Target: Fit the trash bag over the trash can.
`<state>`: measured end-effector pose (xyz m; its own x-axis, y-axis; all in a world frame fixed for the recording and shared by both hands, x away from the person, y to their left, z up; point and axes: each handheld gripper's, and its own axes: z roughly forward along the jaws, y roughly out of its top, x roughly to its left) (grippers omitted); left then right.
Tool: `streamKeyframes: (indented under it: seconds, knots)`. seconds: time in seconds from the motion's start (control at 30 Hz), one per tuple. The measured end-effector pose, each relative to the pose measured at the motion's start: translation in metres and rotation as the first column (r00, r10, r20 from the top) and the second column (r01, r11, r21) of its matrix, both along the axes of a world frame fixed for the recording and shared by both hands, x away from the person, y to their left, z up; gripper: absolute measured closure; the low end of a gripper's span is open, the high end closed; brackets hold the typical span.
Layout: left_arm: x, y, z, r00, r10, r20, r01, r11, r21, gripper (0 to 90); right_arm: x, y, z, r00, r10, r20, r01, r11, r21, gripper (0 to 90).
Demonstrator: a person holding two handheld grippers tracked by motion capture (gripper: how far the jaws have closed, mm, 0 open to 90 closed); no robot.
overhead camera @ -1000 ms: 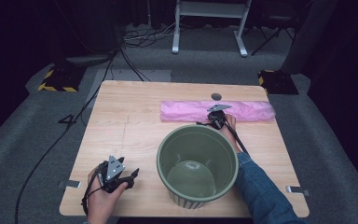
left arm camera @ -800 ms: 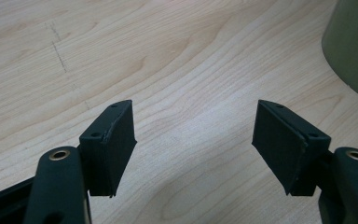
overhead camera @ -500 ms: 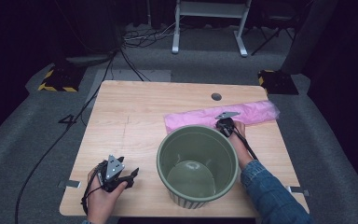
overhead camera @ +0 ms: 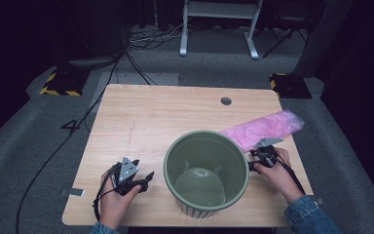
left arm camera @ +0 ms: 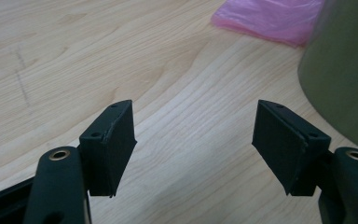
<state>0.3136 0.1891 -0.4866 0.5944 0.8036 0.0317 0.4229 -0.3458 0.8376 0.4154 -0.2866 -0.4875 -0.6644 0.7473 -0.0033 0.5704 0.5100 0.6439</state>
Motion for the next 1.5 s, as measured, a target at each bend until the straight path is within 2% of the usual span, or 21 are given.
streamKeyframes:
  seconds: [0.03,0.07,0.13,0.17,0.2,0.3,0.33,0.37,0.43,0.47,0.5,0.6,0.67,0.83,0.87,0.97,1.0,1.07,1.1,1.27,1.5]
  knots:
    - [0.0,0.0,0.0,1.0,0.0,0.0,0.0,1.0,0.0,29.7,0.0,0.0,0.0,1.0,0.0,0.0,0.0,1.0,0.0,36.0]
    - [0.001,-0.001,0.0,1.0,-0.005,-0.002,0.005,1.0,-0.006,29.7,-0.003,-0.004,0.004,0.9994,-0.012,0.032,0.011,0.999,0.036,35.5]
    - [0.003,-0.004,0.0,0.9999,-0.01,-0.003,0.01,0.9999,-0.014,29.7,-0.002,-0.001,0.008,0.9977,-0.028,0.062,0.025,0.998,0.05,35.1]
    - [0.003,-0.004,0.0,0.9999,-0.01,-0.003,0.01,0.9999,-0.014,29.7,-0.002,-0.001,0.008,0.9977,-0.028,0.062,0.025,0.998,0.05,35.1]
    - [0.003,-0.005,0.0,0.9999,-0.012,0.001,0.012,0.9998,-0.014,29.7,0.002,0.01,0.009,0.9957,-0.035,0.086,0.029,0.997,0.068,34.3]
    - [0.004,-0.004,0.001,0.9999,-0.008,0.006,0.008,0.9999,-0.013,29.7,0.012,0.036,0.007,0.9943,-0.034,0.101,0.026,0.996,0.083,33.5]
    - [0.004,-0.004,0.001,0.9999,-0.008,0.006,0.008,0.9999,-0.013,29.7,0.012,0.036,0.007,0.9943,-0.034,0.101,0.026,0.996,0.083,33.5]
    - [0.004,-0.002,0.0,1.0,-0.003,0.007,0.003,0.9999,-0.011,29.7,0.018,0.055,0.005,0.9934,-0.018,0.113,0.007,0.996,0.092,33.1]
    - [0.004,0.0,-0.001,1.0,-0.003,0.007,0.003,1.0,-0.009,29.7,0.024,0.072,0.0,0.9935,-0.005,0.114,-0.007,0.995,0.102,32.1]
    - [0.004,0.0,-0.001,1.0,-0.003,0.007,0.003,1.0,-0.009,29.7,0.024,0.072,0.0,0.9935,-0.005,0.114,-0.007,0.995,0.102,32.1]
    - [0.004,0.001,-0.002,1.0,-0.002,0.007,0.002,1.0,-0.007,29.6,0.029,0.085,-0.005,0.9945,0.014,0.103,-0.024,0.996,0.091,32.1]
    - [0.003,0.003,-0.003,1.0,-0.004,0.004,0.004,1.0,-0.005,29.6,0.03,0.094,-0.012,0.9955,0.032,0.089,-0.039,0.996,0.076,31.6]
    - [0.004,0.003,-0.003,1.0,-0.002,0.003,0.002,1.0,-0.006,29.6,0.029,0.094,-0.012,0.9955,0.034,0.088,-0.041,0.996,0.075,31.7]
    - [0.005,0.002,-0.005,1.0,-0.003,-0.003,0.003,1.0,-0.004,29.6,0.016,0.079,-0.01,0.9959,0.062,0.065,-0.066,0.996,0.06,32.7]
    - [0.005,0.001,-0.005,1.0,-0.003,-0.004,0.003,1.0,-0.009,29.6,0.005,0.067,-0.009,0.9953,0.077,0.058,-0.08,0.995,0.055,32.9]
    - [0.005,-0.001,-0.006,1.0,-0.005,-0.006,0.005,1.0,-0.008,29.6,-0.009,0.054,-0.008,0.9944,0.091,0.054,-0.094,0.994,0.05,33.1]
    - [0.005,-0.001,-0.006,1.0,-0.005,-0.006,0.005,1.0,-0.008,29.6,-0.009,0.054,-0.008,0.9944,0.091,0.054,-0.094,0.994,0.05,33.1]
    - [0.005,-0.003,-0.005,1.0,-0.006,-0.007,0.006,1.0,-0.007,29.6,-0.02,0.046,-0.008,0.9935,0.101,0.053,-0.104,0.993,0.047,33.1]
    - [0.005,-0.004,-0.005,1.0,-0.006,-0.007,0.006,0.9999,-0.008,29.6,-0.03,0.04,-0.008,0.9921,0.112,0.056,-0.115,0.992,0.049,33.1]
    - [0.005,-0.005,-0.005,0.9999,-0.01,-0.007,0.01,0.9999,-0.008,29.7,-0.051,0.027,-0.009,0.989,0.136,0.059,-0.139,0.989,0.055,33.1]
    - [0.005,-0.004,-0.005,0.9999,-0.01,-0.005,0.01,0.9999,-0.009,29.6,-0.058,0.023,-0.008,0.9854,0.163,0.048,-0.165,0.985,0.046,34.6]
